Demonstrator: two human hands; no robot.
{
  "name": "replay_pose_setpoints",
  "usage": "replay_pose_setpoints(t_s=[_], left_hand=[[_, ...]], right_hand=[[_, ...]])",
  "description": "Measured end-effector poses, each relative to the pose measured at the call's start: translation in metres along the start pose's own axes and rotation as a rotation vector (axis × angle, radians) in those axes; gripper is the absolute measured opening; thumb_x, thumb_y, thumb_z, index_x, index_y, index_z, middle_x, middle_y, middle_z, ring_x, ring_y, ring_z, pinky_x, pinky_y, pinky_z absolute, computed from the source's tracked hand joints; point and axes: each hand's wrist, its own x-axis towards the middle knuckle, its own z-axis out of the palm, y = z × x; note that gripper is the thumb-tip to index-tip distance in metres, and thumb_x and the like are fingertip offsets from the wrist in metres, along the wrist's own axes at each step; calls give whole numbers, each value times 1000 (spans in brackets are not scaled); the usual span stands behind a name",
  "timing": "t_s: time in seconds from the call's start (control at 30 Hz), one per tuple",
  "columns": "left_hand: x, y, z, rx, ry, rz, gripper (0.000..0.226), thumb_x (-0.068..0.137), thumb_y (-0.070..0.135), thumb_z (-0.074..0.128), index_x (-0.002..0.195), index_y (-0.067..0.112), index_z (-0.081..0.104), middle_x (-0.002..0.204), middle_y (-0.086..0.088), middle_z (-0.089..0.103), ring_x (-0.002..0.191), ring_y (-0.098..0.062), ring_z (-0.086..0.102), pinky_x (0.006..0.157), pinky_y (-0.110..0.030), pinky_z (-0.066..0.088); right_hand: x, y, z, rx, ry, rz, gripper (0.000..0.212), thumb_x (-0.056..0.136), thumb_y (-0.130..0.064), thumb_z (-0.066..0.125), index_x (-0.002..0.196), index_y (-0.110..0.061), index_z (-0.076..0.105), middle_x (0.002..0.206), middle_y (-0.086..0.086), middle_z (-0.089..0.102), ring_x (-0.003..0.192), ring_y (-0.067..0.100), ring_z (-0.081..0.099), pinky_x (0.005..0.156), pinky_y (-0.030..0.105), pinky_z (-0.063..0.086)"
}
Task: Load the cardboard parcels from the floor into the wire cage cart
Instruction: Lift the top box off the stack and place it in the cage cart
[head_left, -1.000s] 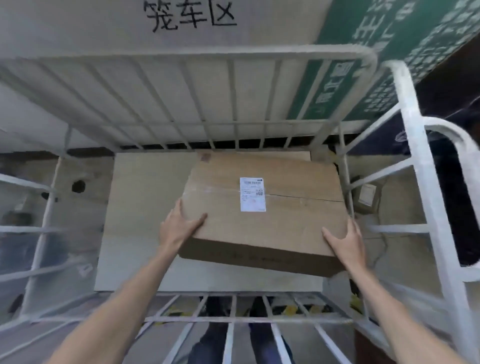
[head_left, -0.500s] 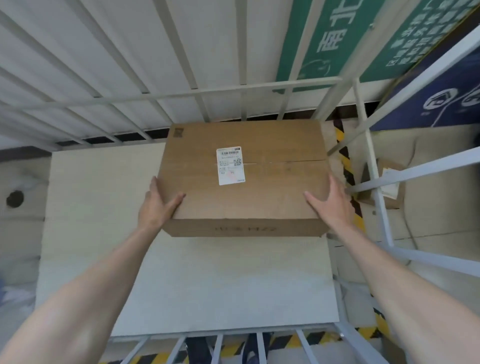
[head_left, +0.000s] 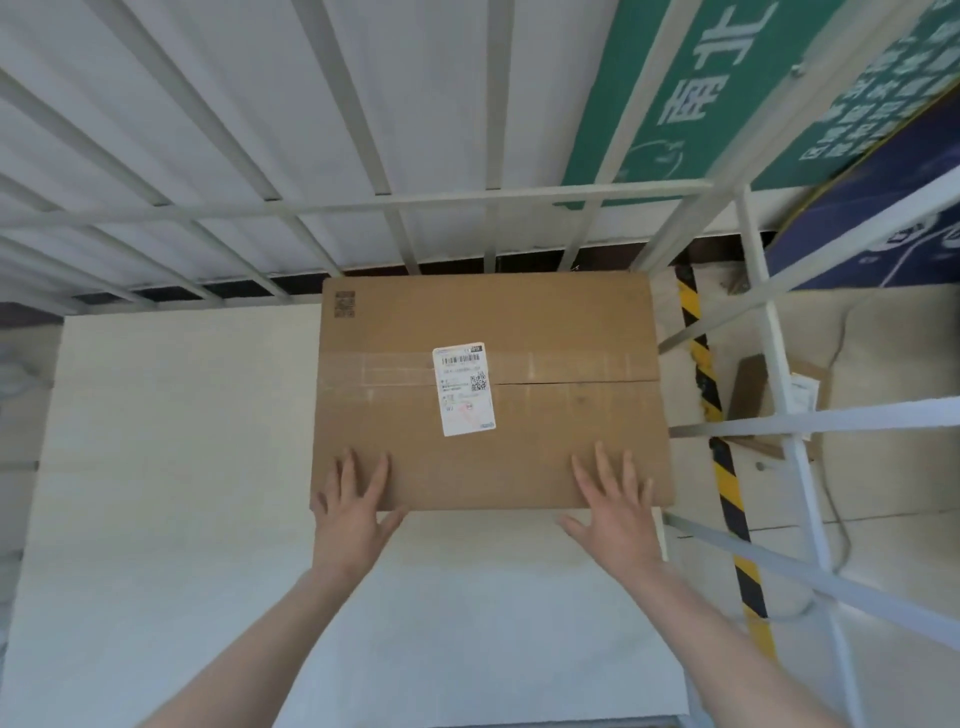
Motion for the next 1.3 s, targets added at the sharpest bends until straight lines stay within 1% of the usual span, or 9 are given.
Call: replay_pose_setpoints(t_s=[0.1, 0.27, 0.47, 0.6, 0.7, 0.8, 0.93, 1.07, 1.3], left_hand=[[17, 16, -2, -1, 9, -27, 84, 88, 76, 33, 158, 37, 7, 166, -13, -9, 149, -40, -9, 113, -61, 12], [47, 56, -14, 7, -14, -13, 82, 91, 67, 44, 157, 38, 5, 165, -9, -13, 147, -46, -11, 113, -67, 12], [46, 58, -23, 24, -70, -23, 84, 90, 68, 46, 157, 39, 3, 165, -8, -16, 147, -47, -12, 114, -66, 10], [41, 59, -42, 20, -102, -28, 85, 89, 67, 50, 157, 39, 6, 166, -7, -10, 149, -42, -7, 114, -62, 21], [29, 63, -68, 59, -83, 5, 82, 91, 64, 49, 157, 36, 10, 166, -8, -2, 151, -35, -3, 112, -61, 27], [-3, 75, -101, 61, -35, 54, 79, 92, 64, 47, 157, 33, 14, 165, -9, 8, 151, -33, 4, 112, -61, 25], [-76, 92, -164, 7, -30, 98, 77, 92, 65, 45, 157, 36, 15, 166, -5, 12, 151, -28, 7, 115, -59, 23], [-167, 107, -238, -37, 13, 197, 75, 92, 64, 48, 156, 36, 20, 164, -5, 19, 151, -27, 12, 116, -58, 21], [-330, 136, -329, 2, 157, 495, 74, 92, 62, 50, 155, 33, 26, 161, -5, 28, 149, -27, 19, 114, -62, 23]], right_hand=[[17, 12, -12, -25, 50, 8, 78, 98, -63, 35, 159, -35, -4, 166, 3, -19, 150, 40, -19, 120, 61, 3], [42, 37, -36, 13, 69, 58, 79, 97, -61, 42, 159, -35, 0, 166, 0, -18, 152, 34, -16, 121, 55, 6], [43, 35, -34, 3, 67, 58, 83, 96, -62, 45, 159, -32, 1, 166, 1, -18, 151, 36, -15, 121, 57, 7], [37, 26, -49, 45, 13, 66, 85, 95, -61, 48, 159, -31, 1, 167, 3, -15, 151, 39, -12, 120, 58, 13], [17, 13, -65, 83, 42, 52, 81, 97, -56, 48, 160, -30, 3, 167, 5, -11, 151, 41, -8, 120, 56, 18], [-22, -9, -87, 100, 72, 20, 81, 98, -50, 48, 159, -31, -2, 167, 5, -13, 151, 41, -8, 121, 54, 18], [-97, -51, -137, 155, 87, 18, 81, 100, -48, 44, 159, -30, -8, 167, 7, -13, 152, 40, -8, 121, 56, 15], [-200, -90, -197, 235, 117, 62, 75, 101, -51, 38, 160, -27, -3, 168, 7, -8, 152, 39, -4, 120, 57, 15], [-394, -116, -252, 285, 336, 145, 70, 100, -53, 34, 159, -28, 5, 168, 6, 1, 153, 38, -1, 120, 56, 12]])
